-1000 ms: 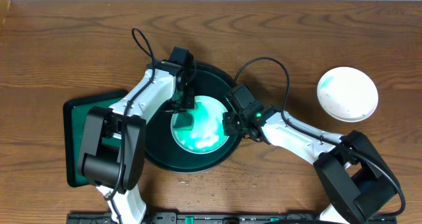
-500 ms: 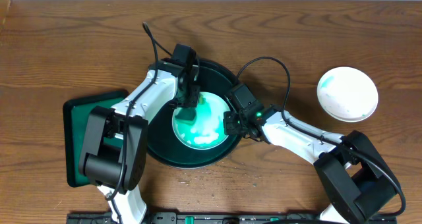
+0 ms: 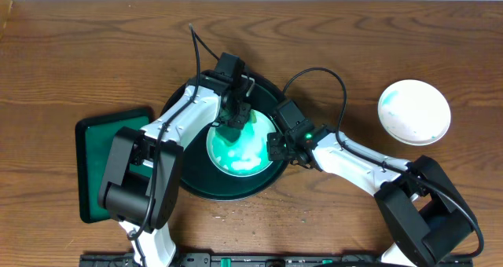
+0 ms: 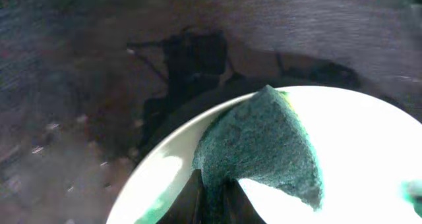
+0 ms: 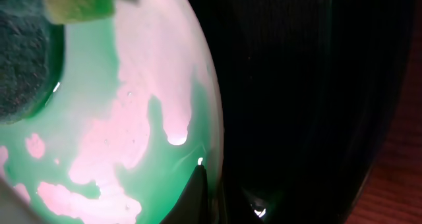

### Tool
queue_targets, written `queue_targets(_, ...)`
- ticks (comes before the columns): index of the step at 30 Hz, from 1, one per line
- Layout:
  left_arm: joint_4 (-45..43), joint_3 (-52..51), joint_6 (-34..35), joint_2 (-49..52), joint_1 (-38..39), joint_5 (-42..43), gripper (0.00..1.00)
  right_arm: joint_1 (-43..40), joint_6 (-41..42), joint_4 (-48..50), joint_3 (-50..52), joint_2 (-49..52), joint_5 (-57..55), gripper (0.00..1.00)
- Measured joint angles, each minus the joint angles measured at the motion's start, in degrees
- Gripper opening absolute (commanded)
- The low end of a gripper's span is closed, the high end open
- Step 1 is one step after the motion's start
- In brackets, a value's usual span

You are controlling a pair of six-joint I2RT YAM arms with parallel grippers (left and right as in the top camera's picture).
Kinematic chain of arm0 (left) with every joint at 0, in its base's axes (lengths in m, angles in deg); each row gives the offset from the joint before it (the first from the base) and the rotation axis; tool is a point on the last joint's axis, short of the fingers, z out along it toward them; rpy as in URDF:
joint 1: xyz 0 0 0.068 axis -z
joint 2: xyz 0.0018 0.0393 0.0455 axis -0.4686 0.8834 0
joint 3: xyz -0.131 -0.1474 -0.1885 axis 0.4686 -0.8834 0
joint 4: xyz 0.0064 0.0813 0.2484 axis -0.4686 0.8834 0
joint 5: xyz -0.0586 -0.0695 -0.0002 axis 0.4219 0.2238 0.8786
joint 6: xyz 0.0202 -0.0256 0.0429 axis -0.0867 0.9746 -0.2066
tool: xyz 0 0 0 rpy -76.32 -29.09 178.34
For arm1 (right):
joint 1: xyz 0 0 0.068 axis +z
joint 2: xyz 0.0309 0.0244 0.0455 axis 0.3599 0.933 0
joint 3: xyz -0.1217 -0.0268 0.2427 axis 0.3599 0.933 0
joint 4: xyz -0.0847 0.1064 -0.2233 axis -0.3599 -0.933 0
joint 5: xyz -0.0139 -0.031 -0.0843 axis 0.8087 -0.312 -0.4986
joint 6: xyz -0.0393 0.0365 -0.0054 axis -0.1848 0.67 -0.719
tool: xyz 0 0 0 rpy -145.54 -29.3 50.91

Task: Clean dirty plates on tray and stack at the side
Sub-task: 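Keep scrubbing the plate surface with the sponge in the left gripper, then return the sponge to the green tray and release it with the left gripper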

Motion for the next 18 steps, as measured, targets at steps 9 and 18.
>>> queue_targets(9,-0.3,0.0,-4.3,0.2,0.0,7.4,0.07,0.0,0.0,-0.2,-0.1,0.0,-0.3,0.01)
queue_targets(18,-0.3,0.0,1.1,-2.6,0.1,2.7,0.07,0.0,0.0,-0.2,-0.1,0.0,-0.5,0.01)
